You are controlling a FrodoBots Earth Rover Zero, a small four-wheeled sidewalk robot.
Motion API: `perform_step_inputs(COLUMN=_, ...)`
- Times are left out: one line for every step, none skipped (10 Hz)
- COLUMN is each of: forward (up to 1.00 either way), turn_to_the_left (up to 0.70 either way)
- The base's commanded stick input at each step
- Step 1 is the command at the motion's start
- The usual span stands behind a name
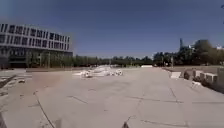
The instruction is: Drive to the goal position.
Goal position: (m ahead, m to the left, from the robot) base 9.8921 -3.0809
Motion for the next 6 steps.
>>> perform_step_inputs(forward=0.70, turn_to_the_left=-0.25)
perform_step_inputs(forward=0.70, turn_to_the_left=-0.10)
perform_step_inputs(forward=0.70, turn_to_the_left=0.00)
perform_step_inputs(forward=0.70, turn_to_the_left=0.00)
perform_step_inputs(forward=0.70, turn_to_the_left=0.00)
perform_step_inputs(forward=0.70, turn_to_the_left=0.00)
